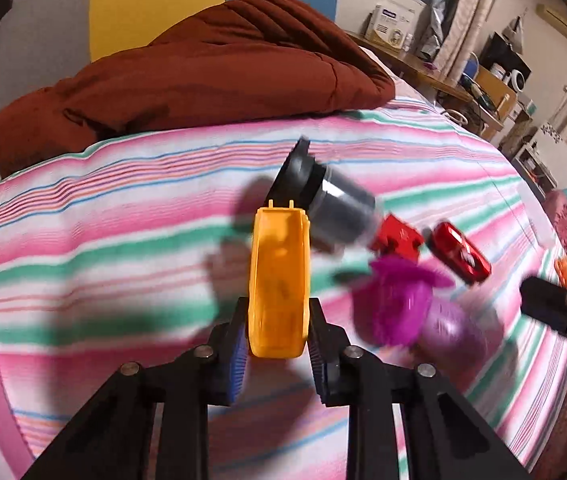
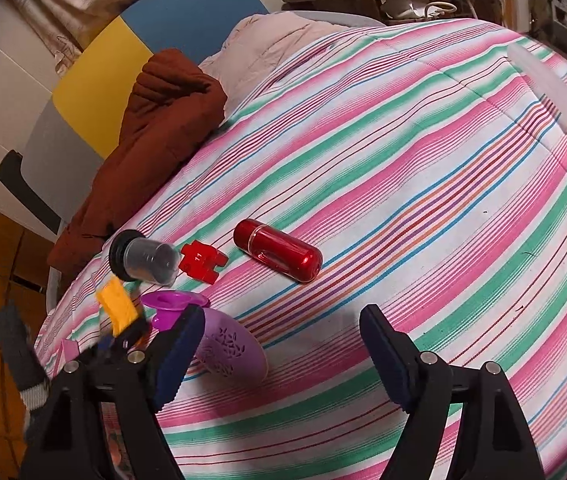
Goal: Organize rigid objects
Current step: 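Grasp the orange chute piece with the left tool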
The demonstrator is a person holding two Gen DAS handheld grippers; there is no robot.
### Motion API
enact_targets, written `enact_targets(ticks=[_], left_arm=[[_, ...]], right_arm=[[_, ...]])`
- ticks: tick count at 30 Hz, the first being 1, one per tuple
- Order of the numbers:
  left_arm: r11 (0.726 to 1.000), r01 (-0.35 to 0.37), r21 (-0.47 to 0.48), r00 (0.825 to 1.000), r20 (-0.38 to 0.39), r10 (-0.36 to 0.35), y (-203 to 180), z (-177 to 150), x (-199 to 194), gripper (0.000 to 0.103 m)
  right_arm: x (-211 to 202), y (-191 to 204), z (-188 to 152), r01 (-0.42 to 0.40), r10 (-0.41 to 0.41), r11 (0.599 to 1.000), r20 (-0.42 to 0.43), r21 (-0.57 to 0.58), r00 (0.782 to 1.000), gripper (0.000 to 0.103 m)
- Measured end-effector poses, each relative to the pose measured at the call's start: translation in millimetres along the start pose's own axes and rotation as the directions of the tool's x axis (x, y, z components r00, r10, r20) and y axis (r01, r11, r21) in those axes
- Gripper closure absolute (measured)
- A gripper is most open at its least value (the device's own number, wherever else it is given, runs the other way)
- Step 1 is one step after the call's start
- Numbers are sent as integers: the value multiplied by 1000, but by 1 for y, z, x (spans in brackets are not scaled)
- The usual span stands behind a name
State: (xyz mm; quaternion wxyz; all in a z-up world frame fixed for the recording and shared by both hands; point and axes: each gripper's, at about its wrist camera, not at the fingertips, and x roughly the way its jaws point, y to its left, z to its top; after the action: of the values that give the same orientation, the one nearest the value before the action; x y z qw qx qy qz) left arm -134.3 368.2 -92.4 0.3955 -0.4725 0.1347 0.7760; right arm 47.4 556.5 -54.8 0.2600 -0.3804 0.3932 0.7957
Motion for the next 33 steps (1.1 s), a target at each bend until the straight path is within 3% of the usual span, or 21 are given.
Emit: enact_targets(ticks=[10, 15, 19, 25, 27, 33], left_arm=[[999, 48, -11, 998, -40, -48, -2, -57, -40, 77], [996, 85, -27, 995, -52, -87, -4, -64, -47, 51], [999, 53, -10, 998, -41, -53, -9, -58, -45, 46], [999, -36, 22, 998, -58, 38, -17, -50, -32, 50], [992, -116, 52, 993, -29, 117, -20, -53, -30, 72], [990, -118, 77, 992, 48, 115, -16, -73, -39, 77]], right_arm=[[0, -3, 0, 21, -21, 1000, -6, 4, 1000, 23], [1, -4, -2, 28, -28, 1000, -10, 6, 1000, 23], [0, -8, -2, 26, -26, 999, -6, 20, 1000, 23], [-8, -17, 4, -19, 15, 996, 51, 83, 999, 23], [-11, -23, 5, -24, 16, 993, 72, 112, 997, 23], [-10, -31, 9, -6, -6, 988, 80, 157, 997, 27]])
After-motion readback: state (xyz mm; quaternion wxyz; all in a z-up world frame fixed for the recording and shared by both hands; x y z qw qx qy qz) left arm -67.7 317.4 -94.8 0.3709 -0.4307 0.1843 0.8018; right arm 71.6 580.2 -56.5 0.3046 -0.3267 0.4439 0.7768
